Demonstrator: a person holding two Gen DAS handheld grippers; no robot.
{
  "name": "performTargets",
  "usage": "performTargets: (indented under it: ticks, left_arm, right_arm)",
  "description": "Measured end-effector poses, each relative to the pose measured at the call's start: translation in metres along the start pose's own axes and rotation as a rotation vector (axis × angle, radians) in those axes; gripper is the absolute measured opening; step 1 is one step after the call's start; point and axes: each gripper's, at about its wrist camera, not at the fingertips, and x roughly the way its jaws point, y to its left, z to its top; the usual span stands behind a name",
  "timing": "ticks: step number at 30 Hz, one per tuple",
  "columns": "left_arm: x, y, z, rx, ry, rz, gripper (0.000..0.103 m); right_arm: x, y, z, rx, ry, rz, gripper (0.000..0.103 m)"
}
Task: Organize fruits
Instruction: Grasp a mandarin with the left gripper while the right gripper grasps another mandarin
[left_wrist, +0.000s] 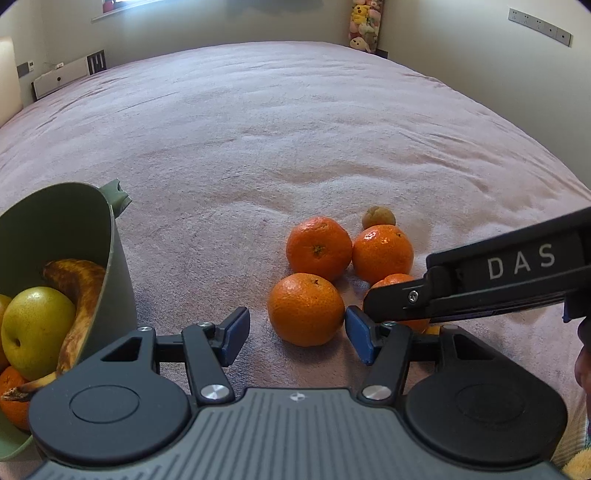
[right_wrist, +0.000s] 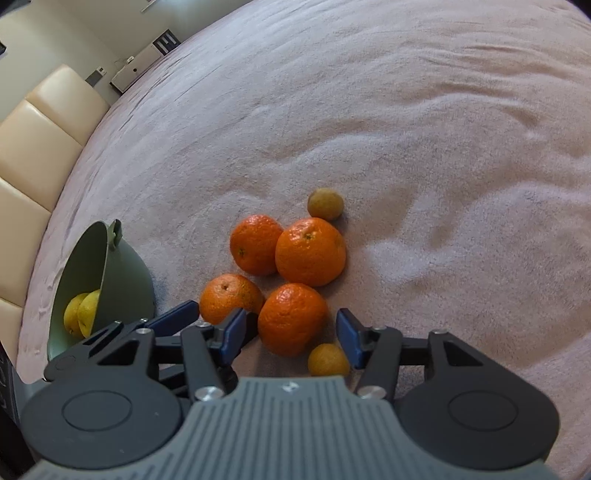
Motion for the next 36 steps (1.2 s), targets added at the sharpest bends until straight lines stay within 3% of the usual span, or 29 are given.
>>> performTargets:
  ticks: [12, 16, 36]
  left_arm:
    - [0.008, -0.003, 0.002, 0.01, 0.001, -0.012, 0.063]
    - [0.009, -0.002, 0.003, -0.003, 0.014, -0.034, 0.054]
    - [-0.012, 0.0, 0.014, -0.079, 0.037, -0.006, 0.052]
  right_arm:
    - [0.006, -0.005, 0.001, 0.017, 0.006, -0.003, 0.044]
    - [0.005, -0.004, 0.001, 0.011, 0.007, -0.003, 0.041]
    - [-0.02, 0.011, 0.0, -0.048, -0.058, -0.023, 0.039]
